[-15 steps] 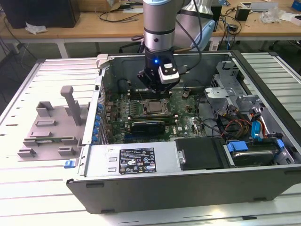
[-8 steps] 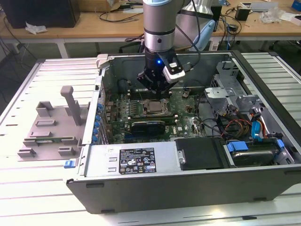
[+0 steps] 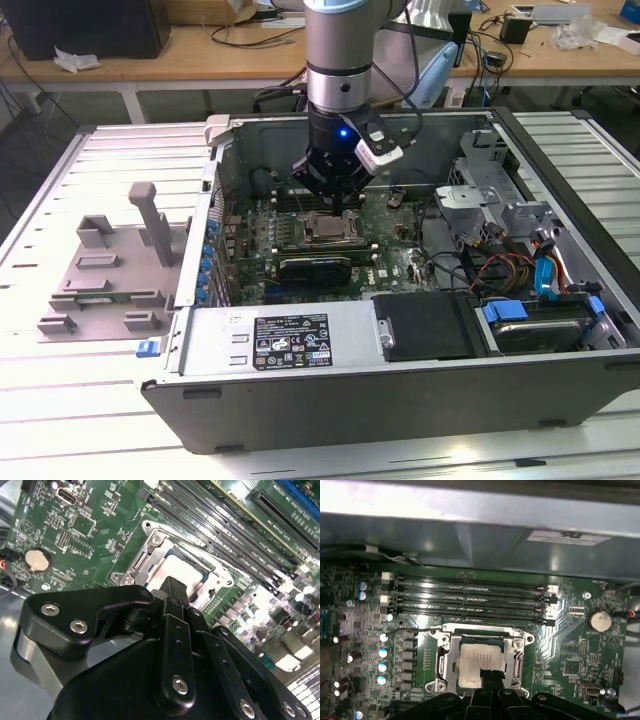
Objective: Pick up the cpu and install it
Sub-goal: 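Close the cpu cover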
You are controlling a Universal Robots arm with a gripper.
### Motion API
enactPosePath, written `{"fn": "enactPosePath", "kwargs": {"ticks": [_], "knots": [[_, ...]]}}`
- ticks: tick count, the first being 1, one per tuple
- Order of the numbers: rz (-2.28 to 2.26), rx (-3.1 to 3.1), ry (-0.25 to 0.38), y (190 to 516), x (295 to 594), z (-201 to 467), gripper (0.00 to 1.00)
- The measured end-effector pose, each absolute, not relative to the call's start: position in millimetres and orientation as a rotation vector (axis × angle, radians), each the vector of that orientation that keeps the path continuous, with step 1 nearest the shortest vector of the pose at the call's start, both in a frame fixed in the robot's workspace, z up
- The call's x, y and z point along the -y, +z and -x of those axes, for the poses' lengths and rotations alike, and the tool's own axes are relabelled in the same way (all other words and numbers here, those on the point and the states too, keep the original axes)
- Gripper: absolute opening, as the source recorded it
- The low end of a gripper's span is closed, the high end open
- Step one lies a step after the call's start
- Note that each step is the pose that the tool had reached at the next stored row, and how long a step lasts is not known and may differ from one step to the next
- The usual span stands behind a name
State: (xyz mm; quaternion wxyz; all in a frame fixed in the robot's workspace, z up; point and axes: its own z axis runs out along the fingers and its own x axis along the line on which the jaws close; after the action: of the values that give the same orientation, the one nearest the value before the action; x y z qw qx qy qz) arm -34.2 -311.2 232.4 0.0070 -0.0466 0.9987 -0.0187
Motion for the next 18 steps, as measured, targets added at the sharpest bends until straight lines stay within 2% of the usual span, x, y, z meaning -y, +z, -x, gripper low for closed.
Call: {"fn": "enactPosePath", "kwargs": {"ticks": [18], "knots": [[0.145, -3.123, -0.047, 221, 314, 52, 0.11]]}}
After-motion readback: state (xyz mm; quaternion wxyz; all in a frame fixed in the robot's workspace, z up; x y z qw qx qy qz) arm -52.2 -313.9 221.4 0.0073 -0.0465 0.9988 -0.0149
